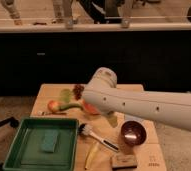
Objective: Place apple in plastic cup
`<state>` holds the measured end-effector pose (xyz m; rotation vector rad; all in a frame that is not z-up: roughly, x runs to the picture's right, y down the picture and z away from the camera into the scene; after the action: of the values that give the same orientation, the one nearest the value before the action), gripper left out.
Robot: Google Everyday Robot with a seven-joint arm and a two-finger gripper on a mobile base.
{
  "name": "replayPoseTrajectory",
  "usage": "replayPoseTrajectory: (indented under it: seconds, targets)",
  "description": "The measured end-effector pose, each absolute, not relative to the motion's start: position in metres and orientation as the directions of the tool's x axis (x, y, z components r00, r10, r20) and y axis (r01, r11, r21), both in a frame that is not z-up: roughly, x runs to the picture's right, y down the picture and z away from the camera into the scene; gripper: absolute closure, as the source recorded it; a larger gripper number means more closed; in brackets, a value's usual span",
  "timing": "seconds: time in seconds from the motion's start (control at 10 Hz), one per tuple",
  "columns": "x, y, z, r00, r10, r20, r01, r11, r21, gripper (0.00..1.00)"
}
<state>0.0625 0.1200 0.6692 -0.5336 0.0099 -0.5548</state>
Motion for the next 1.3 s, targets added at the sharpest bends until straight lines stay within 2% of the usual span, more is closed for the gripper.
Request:
replayPoseTrajectory:
  seconds: [0.5,1.3]
  targets:
    - [0.061,0.117,0.676,0.855,-0.499,0.141,0.500,0.718,-0.485,0.20]
    - [-0.016,0.078,0.704,0.778,-0.586,0.228,0.617,0.643,-0.454,0.20]
